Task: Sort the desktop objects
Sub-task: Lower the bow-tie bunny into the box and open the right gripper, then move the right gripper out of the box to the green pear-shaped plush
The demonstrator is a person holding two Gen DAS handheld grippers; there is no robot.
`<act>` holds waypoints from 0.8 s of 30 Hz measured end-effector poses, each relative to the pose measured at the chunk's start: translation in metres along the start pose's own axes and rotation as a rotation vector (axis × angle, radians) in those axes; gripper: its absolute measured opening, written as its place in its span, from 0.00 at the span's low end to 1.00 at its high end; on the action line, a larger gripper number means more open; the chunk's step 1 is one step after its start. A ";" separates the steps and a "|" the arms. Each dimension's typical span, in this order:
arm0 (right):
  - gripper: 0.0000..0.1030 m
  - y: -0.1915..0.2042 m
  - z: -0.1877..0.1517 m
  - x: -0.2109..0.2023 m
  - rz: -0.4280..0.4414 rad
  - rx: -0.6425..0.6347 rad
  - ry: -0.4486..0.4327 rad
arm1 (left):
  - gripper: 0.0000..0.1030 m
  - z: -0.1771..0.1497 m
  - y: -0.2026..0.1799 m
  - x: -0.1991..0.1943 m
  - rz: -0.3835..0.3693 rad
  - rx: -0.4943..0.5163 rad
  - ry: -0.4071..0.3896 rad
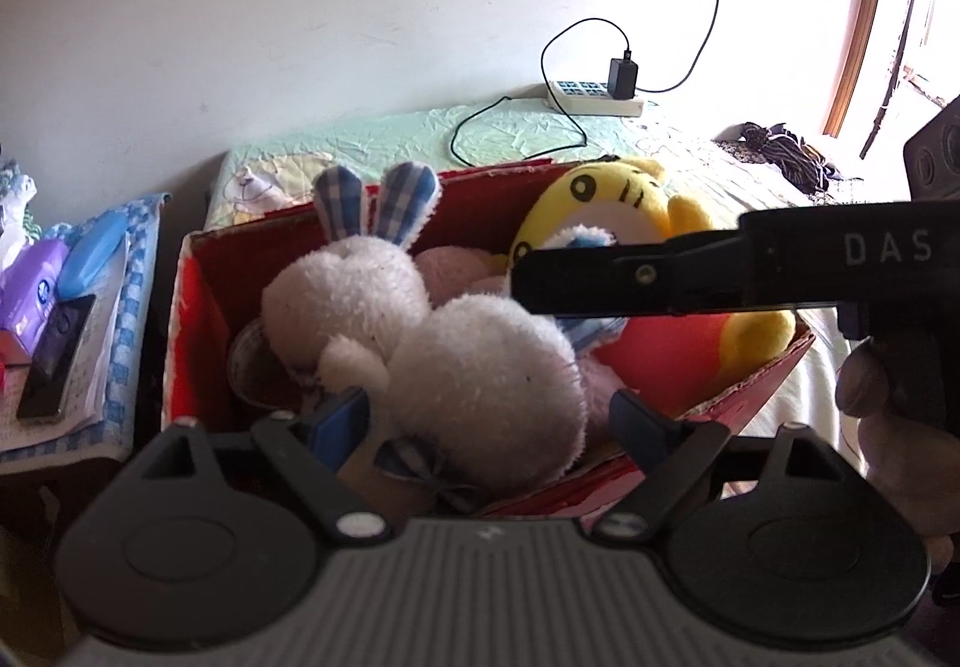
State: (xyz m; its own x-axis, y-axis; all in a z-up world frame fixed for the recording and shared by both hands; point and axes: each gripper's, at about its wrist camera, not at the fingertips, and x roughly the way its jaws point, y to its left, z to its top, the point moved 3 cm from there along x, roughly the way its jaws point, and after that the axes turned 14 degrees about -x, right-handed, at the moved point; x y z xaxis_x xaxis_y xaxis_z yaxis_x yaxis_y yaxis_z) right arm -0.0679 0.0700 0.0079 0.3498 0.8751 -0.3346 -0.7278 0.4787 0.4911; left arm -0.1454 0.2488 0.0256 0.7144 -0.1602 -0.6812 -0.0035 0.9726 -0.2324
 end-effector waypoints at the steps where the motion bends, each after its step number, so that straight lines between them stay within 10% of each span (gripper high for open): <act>1: 0.26 0.000 0.000 -0.001 -0.005 0.001 -0.005 | 0.86 0.000 0.000 -0.001 -0.002 -0.009 0.001; 24: 0.25 -0.058 0.011 -0.107 -0.087 0.070 -0.175 | 0.86 0.023 -0.118 0.008 -0.057 0.018 -0.041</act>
State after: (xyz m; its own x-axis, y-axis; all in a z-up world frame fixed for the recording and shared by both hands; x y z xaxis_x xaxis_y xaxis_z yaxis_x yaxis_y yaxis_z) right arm -0.0568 -0.0505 0.0245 0.5111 0.8262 -0.2368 -0.6495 0.5517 0.5233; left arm -0.1235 0.1363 0.0639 0.7409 -0.2090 -0.6382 0.0502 0.9649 -0.2577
